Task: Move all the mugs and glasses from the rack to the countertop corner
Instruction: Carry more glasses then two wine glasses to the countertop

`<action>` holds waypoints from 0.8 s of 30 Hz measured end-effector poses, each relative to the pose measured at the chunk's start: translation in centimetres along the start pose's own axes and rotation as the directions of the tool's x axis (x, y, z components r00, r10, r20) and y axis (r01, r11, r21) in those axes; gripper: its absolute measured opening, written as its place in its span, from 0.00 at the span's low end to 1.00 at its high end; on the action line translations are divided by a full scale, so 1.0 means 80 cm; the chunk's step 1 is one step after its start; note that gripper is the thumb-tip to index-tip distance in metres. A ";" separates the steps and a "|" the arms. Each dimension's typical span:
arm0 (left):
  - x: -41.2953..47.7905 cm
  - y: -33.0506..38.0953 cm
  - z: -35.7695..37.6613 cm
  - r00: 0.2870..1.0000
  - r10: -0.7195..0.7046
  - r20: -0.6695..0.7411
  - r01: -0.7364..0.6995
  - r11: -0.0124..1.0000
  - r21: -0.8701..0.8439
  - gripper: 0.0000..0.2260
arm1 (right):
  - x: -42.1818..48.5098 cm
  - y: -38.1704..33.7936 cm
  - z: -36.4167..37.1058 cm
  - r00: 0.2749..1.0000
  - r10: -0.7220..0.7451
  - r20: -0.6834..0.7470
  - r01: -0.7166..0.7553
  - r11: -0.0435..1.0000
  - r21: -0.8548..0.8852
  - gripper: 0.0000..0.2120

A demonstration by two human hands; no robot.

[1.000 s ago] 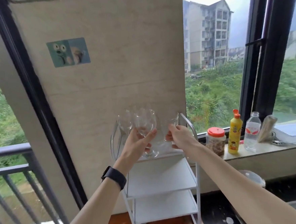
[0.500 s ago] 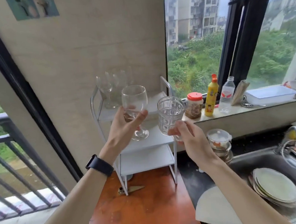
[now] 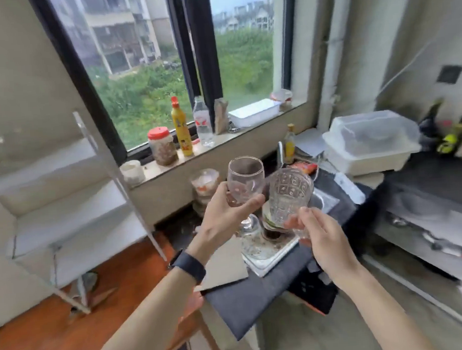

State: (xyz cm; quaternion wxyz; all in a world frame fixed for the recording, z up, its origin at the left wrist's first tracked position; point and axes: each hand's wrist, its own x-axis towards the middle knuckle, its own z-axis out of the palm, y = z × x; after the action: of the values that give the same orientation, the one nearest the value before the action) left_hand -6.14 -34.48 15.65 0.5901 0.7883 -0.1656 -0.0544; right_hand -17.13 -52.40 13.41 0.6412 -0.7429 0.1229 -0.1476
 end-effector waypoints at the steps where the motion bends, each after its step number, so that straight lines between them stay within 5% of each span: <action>1: -0.002 0.006 0.040 0.998 0.003 0.057 -0.002 1.000 -0.019 0.27 | -0.012 0.010 -0.036 0.999 0.002 -0.048 -0.003 1.000 -0.027 0.18; 9: -0.026 0.080 0.330 0.874 0.076 0.480 -0.048 0.996 -0.070 0.25 | -0.119 0.046 -0.288 0.915 0.072 -0.397 -0.109 0.991 -0.073 0.19; 14: -0.036 0.140 0.491 0.745 0.152 0.650 -0.111 0.988 -0.104 0.28 | -0.164 0.057 -0.418 0.790 0.083 -0.607 -0.167 0.982 -0.084 0.19; 24: -0.019 0.217 0.783 0.550 0.222 0.805 -0.165 0.974 -0.156 0.26 | -0.192 0.087 -0.648 0.572 0.128 -0.810 -0.276 0.960 -0.043 0.18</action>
State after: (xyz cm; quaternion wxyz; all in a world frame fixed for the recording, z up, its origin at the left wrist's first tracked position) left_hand -28.61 -95.46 13.28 0.4731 0.6321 -0.5028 -0.3518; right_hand -50.89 -95.24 12.50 0.4667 -0.6282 0.4932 -0.3799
